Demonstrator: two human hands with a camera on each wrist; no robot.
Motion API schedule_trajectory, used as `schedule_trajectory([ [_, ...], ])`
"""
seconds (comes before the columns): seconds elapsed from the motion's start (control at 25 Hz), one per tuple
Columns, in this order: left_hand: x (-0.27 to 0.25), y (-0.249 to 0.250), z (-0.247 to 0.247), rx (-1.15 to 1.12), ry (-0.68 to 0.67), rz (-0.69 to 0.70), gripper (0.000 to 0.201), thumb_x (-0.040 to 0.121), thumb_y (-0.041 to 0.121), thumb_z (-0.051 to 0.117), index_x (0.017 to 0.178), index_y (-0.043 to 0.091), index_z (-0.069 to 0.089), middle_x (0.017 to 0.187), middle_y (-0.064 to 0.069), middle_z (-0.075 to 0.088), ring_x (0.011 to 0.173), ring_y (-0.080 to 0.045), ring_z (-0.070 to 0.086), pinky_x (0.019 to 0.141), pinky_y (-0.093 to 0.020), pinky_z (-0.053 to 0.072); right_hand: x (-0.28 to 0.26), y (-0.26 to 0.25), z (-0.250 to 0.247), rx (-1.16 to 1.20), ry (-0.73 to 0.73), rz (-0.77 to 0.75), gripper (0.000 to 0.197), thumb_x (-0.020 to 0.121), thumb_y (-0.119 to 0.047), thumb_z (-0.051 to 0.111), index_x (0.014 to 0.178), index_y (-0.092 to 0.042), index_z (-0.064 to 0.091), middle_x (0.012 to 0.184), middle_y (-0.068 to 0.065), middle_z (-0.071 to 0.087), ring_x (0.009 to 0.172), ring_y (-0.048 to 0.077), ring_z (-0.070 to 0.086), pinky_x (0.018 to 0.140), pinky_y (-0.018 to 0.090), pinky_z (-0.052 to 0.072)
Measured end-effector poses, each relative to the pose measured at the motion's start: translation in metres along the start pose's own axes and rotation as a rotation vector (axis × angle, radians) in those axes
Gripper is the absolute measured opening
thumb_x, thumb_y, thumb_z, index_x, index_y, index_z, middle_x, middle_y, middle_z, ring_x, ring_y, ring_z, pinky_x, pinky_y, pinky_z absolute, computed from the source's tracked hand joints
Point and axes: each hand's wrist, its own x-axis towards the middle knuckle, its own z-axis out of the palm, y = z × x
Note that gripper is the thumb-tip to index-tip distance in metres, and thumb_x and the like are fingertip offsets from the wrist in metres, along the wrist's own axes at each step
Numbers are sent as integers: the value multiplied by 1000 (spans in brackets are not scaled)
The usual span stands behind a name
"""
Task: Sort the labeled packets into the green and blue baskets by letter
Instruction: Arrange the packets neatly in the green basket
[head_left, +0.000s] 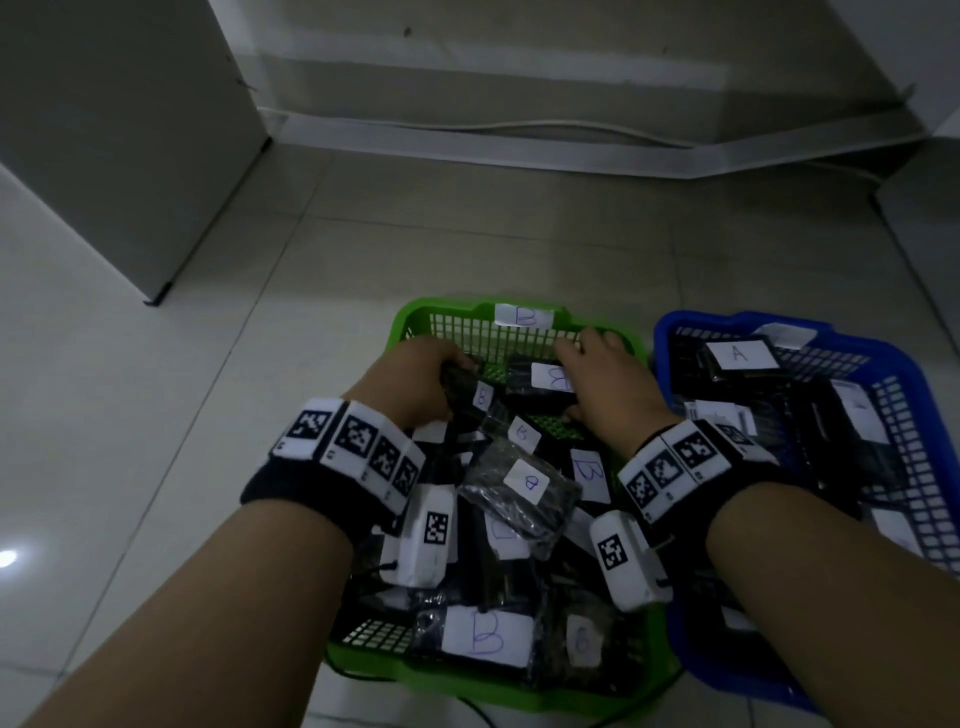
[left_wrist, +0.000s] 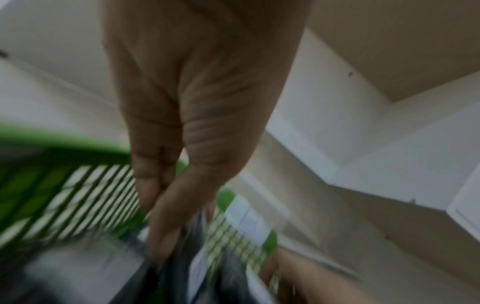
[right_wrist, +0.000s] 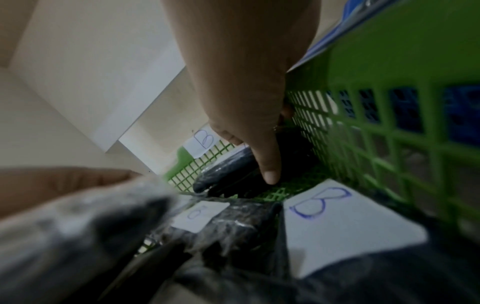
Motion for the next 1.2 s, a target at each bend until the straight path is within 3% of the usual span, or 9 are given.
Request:
schedule_trajectory([
  [0.2, 3, 13, -36, 92, -41, -37, 56, 70, 4, 75, 119, 28, 61, 126, 0, 59, 112, -21, 54, 83, -23, 38, 1, 1, 0, 86, 18, 77, 79, 71, -29, 81, 135, -11, 38, 129, 15, 41, 119, 32, 39, 87, 39, 44],
  [0.36, 5, 20, -39, -26, -7, -28, 57, 69, -3, 72, 115, 29, 63, 123, 1, 61, 97, -13, 52, 79, -22, 38, -5, 9, -5, 274, 50, 95, 71, 75, -23, 78, 134, -11, 40, 129, 14, 39, 121, 31, 38, 93, 36, 41],
  [0.56, 1, 23, -55, -55, 8, -104, 57, 69, -1, 75, 117, 28, 62, 113, 0, 58, 107, -20, 52, 82, -26, 37, -10, 22, -11, 472, 109, 16, 52, 84, -17, 66, 134, -17, 48, 125, 10, 48, 120, 26, 44, 91, 28, 38],
  [0.64, 4, 29, -52, -177, -20, -51, 56, 69, -3, 74, 114, 28, 62, 110, 3, 59, 102, -16, 53, 83, -25, 38, -12, 21, -15, 543, 109, -36, 61, 81, -20, 70, 137, -22, 44, 132, 6, 47, 124, 23, 43, 94, 27, 37],
  [0.76, 9, 41, -24, -528, -146, -13, 55, 73, -8, 70, 117, 22, 59, 115, 0, 59, 96, -13, 58, 82, -25, 48, -13, 18, -21, 538, 66, -144, 76, 74, -33, 77, 139, -29, 38, 137, 1, 48, 125, 22, 41, 99, 33, 38],
  [0.92, 34, 35, 19, -509, -33, -151, 62, 70, 11, 75, 127, 14, 49, 122, -12, 59, 104, -25, 61, 94, -41, 51, -9, 15, -15, 268, 159, -27, 57, 77, -30, 75, 127, -15, 53, 121, 7, 54, 119, 25, 40, 90, 32, 38],
  [1.04, 40, 36, 27, -524, -153, -223, 35, 73, 19, 59, 104, 2, 61, 110, -26, 64, 93, -30, 63, 92, -50, 52, -10, 13, -12, 228, 232, 9, 49, 76, -23, 76, 118, -10, 54, 116, 10, 46, 112, 27, 41, 80, 34, 42],
  [1.08, 40, 37, 27, -546, -183, -215, 34, 71, 18, 56, 100, 1, 64, 107, -27, 66, 91, -31, 64, 92, -51, 51, -10, 12, -11, 271, 251, -13, 41, 76, -18, 74, 111, -11, 53, 112, 9, 45, 105, 27, 44, 73, 31, 40],
  [1.2, 35, 39, 26, -571, -194, -167, 29, 83, 6, 53, 109, 2, 65, 107, -23, 67, 95, -31, 63, 90, -42, 50, -9, 11, -8, 300, 233, -65, 24, 78, -5, 67, 93, -12, 51, 98, 7, 46, 93, 26, 48, 63, 28, 32],
])
